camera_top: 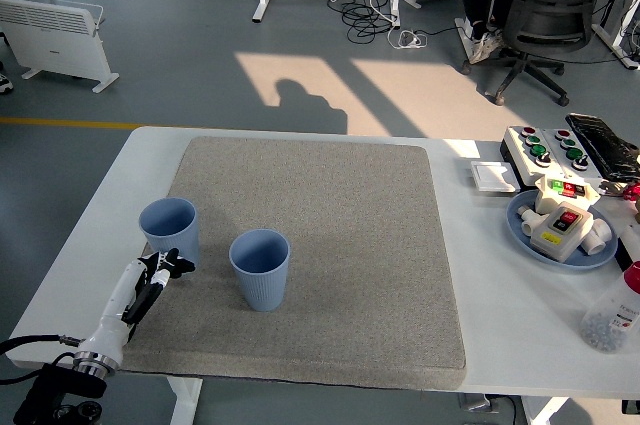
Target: Push cup pick cup insert cup
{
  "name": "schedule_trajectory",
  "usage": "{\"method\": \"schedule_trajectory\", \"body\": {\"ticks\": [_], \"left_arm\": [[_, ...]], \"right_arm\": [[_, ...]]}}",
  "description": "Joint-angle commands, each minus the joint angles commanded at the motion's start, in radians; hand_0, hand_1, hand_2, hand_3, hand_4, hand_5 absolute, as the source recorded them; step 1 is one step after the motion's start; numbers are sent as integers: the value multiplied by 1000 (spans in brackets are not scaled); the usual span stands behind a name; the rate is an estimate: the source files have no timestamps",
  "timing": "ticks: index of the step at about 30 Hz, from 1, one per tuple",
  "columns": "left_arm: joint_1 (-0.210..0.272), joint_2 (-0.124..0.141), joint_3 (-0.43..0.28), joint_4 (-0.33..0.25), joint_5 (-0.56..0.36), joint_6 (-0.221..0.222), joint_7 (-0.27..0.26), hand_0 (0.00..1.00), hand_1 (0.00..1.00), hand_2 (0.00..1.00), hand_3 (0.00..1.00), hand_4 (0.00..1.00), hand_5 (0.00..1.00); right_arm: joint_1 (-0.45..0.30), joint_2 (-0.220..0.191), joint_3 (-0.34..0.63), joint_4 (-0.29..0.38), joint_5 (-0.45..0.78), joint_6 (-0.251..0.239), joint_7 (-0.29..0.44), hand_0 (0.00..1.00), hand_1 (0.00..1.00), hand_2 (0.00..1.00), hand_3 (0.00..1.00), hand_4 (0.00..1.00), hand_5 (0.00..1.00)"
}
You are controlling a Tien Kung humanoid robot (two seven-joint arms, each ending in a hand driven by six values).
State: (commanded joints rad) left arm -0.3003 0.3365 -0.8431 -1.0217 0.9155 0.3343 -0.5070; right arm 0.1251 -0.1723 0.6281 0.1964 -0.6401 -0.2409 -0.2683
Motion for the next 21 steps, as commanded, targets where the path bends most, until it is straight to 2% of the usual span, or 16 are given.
{"method": "schedule_trajectory", "body": {"ticks": [12,21], "left_arm": [[-51,2,43,53,-65,2,-15,669,638,551,478,603,998],[-126,3,110,105,-134,7,-36,665,634,541,471,595,998]], "right_arm": [[0,0,-2,1,-1,0,1,712,639,664,597,131,428],[12,0,-10,1,7,1,4,711,639,664,596,130,426]]}}
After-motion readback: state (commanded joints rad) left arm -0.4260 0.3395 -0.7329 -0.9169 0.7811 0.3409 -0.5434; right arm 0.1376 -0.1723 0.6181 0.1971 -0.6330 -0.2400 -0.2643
